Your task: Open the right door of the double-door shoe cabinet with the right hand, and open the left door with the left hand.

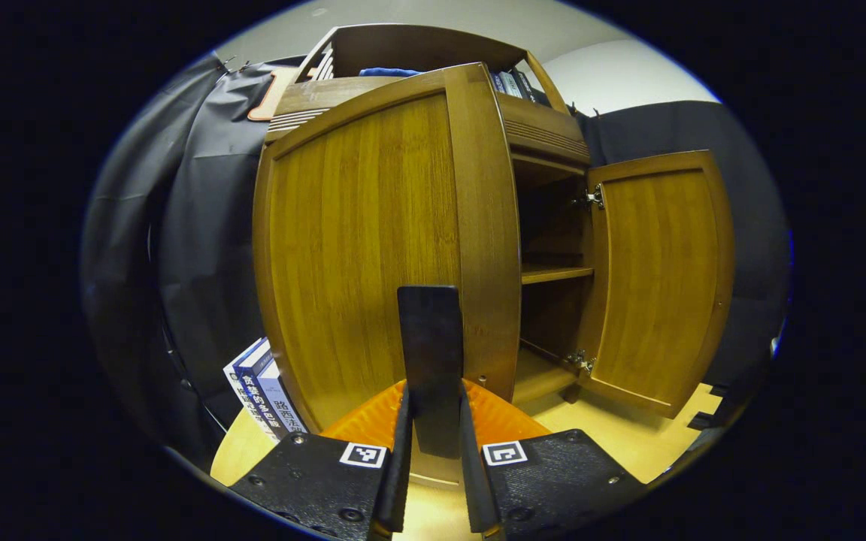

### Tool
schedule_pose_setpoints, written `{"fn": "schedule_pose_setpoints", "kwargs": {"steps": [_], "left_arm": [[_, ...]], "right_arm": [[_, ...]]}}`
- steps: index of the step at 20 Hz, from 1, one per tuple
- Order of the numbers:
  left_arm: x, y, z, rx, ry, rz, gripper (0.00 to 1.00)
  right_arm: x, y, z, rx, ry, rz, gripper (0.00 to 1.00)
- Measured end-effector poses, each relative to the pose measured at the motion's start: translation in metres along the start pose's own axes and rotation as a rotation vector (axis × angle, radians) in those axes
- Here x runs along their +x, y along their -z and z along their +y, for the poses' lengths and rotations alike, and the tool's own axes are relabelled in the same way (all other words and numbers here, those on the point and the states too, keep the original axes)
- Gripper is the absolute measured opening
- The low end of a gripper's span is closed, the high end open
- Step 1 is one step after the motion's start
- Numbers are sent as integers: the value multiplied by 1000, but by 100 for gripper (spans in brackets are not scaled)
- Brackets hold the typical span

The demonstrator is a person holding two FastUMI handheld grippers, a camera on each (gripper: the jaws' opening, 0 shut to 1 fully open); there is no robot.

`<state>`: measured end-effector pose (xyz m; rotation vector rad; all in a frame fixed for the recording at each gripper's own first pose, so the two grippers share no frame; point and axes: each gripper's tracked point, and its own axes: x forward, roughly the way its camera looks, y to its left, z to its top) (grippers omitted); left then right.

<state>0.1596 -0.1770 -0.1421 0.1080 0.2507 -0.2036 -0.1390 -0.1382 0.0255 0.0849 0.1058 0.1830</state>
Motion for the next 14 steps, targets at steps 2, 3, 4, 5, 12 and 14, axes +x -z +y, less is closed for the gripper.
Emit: {"fn": "schedule_pose_setpoints", "kwargs": {"steps": [2,3,4,5,12,14], "left_arm": [[-1,-3,1,2,-4,-11,34],[-1,-2,2,7,-5,-16,33],[-1,-3,2,3,-5,-23,33],[-1,-3,1,-5,-2,-23,34],[-1,-7,1,-66,13,-66,34],[-1,-8,1,-70,7,-71,32]], "right_arm": [[4,0,5,-3,2,-2,98],[7,0,8,-6,-1,-1,98],[11,-1,12,-6,-8,-2,98],[14,-1,17,-4,-17,-2,98],[37,26,46,-8,-70,39,98],[41,33,50,-15,-89,47,98]]}}
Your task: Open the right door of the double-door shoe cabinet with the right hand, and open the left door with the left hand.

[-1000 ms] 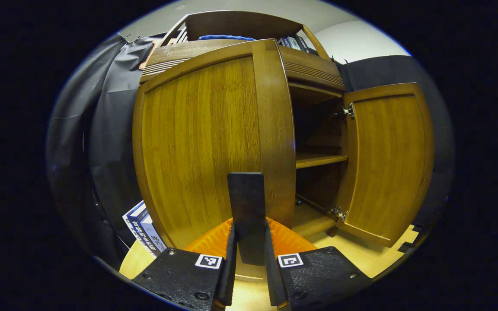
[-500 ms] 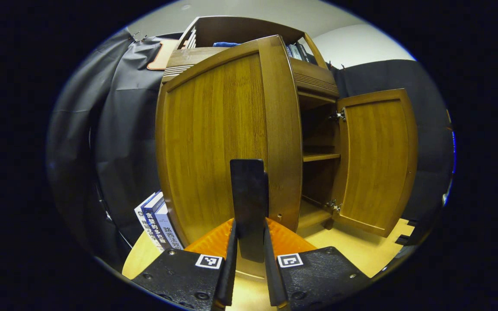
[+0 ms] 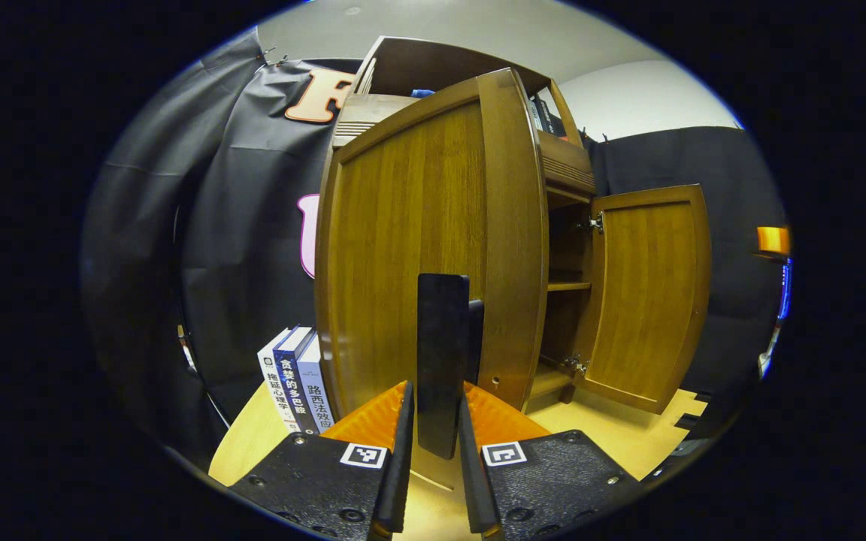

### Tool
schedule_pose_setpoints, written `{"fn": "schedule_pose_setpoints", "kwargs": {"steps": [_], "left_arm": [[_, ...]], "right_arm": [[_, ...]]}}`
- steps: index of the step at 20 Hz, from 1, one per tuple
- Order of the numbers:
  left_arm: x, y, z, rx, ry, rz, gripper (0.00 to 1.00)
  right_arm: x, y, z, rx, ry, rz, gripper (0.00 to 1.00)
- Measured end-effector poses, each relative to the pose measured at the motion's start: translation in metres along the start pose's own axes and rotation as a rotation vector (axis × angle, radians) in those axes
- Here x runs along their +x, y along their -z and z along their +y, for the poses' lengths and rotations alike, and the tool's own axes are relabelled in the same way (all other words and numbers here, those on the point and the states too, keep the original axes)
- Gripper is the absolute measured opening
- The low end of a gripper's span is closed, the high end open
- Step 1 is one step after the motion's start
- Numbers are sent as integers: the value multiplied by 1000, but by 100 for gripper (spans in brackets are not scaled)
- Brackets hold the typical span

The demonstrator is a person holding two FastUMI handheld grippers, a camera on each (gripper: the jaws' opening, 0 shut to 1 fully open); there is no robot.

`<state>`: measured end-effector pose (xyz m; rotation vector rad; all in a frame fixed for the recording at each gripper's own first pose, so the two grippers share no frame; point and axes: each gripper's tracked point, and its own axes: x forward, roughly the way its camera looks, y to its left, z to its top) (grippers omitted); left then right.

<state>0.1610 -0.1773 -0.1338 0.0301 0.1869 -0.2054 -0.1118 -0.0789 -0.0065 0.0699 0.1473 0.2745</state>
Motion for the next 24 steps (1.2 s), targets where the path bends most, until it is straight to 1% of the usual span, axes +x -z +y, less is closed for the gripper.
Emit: {"fn": "schedule_pose_setpoints", "kwargs": {"steps": [3,4,5,6,7,10,11,14,15,16,17,18,19,20,21,22,23,24], "left_arm": [[0,1,3,-18,-14,3,33],[-1,1,5,-17,-29,2,31],[-2,0,9,-8,-58,-4,32],[-2,-1,15,5,-104,-14,32],[-4,-2,18,20,-122,-19,28],[-20,-1,37,54,-196,-20,17],[-21,-4,44,45,-188,-29,12],[-23,-6,58,36,-136,-24,9],[-23,-2,66,30,-111,-17,7],[-24,-4,73,21,-77,-29,6],[-25,-6,81,37,-43,-33,5],[-27,-6,90,36,-14,-28,6],[-26,-4,97,22,16,-14,5],[-27,0,102,8,44,4,5],[-28,-1,103,4,68,4,6],[-27,-1,103,7,80,6,6],[-27,-2,103,10,79,7,6],[-25,-1,103,14,72,12,7]], "right_arm": [[14,16,7,5,-13,23,98],[19,22,9,10,-25,36,95],[23,25,14,12,-36,44,98],[23,27,15,13,-41,44,98],[24,27,17,16,-44,39,95],[26,34,21,42,-54,28,95],[28,36,23,45,-57,28,98],[34,41,29,40,-59,32,98],[37,41,31,42,-62,32,95],[38,40,35,47,-65,29,98],[40,39,37,53,-68,24,95],[41,37,41,56,-70,20,98],[44,35,42,54,-68,17,95],[45,34,43,51,-66,16,95],[48,32,44,50,-64,15,98],[50,30,46,55,-66,9,98],[51,28,49,60,-73,4,95],[52,27,52,64,-77,0,98]]}}
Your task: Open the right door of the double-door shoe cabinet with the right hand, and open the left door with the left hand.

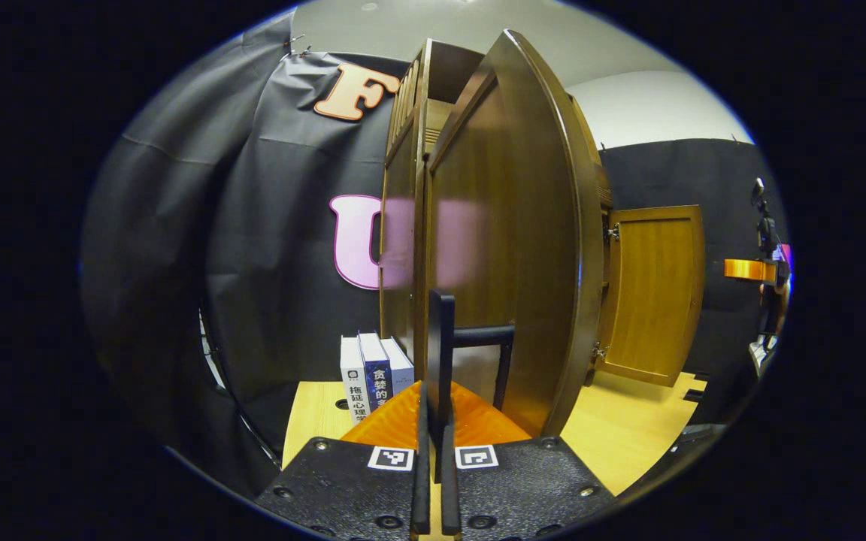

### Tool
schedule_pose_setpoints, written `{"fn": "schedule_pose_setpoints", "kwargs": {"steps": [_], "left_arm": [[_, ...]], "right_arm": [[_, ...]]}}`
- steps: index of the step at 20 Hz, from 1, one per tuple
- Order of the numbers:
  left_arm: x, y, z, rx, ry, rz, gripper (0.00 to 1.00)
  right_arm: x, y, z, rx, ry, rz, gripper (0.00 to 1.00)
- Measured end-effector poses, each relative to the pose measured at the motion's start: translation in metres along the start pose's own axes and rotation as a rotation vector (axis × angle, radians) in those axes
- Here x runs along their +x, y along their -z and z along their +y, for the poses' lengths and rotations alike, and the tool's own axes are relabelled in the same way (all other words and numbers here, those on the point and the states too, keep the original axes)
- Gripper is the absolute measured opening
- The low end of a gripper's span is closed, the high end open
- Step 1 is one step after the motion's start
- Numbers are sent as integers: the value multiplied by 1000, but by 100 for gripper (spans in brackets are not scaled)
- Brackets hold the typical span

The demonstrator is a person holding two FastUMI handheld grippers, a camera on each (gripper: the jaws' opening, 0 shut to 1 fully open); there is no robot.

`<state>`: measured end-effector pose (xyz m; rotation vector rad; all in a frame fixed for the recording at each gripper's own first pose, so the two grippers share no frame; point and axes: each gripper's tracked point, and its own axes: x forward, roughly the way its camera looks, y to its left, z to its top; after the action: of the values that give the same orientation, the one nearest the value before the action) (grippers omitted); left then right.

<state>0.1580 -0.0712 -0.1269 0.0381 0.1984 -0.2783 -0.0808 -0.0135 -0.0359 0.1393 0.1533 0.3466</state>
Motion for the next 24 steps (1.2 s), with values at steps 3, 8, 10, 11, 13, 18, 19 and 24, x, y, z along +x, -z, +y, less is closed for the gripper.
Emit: {"fn": "schedule_pose_setpoints", "kwargs": {"steps": [3,8,10,11,13,18,19,24], "left_arm": [[0,0,-5,-9,-23,-14,7],[0,-2,-11,20,-111,-40,13],[1,-1,-13,23,-131,-35,23],[1,-1,-14,27,-128,-35,28],[0,-2,-14,28,-115,-42,34],[-26,-5,-3,55,-161,-55,47],[-33,-8,-1,68,-185,-63,51],[-65,-15,9,61,-326,-65,83]], "right_arm": [[3,2,2,-5,-2,7,98],[0,5,-9,-11,8,26,95],[-3,6,-11,-13,3,24,98],[-6,7,-12,-11,2,21,95],[-11,13,-15,-5,-3,25,99],[-17,22,-30,22,10,31,98],[-16,22,-33,29,13,31,95],[-19,23,-34,40,4,23,95]]}}
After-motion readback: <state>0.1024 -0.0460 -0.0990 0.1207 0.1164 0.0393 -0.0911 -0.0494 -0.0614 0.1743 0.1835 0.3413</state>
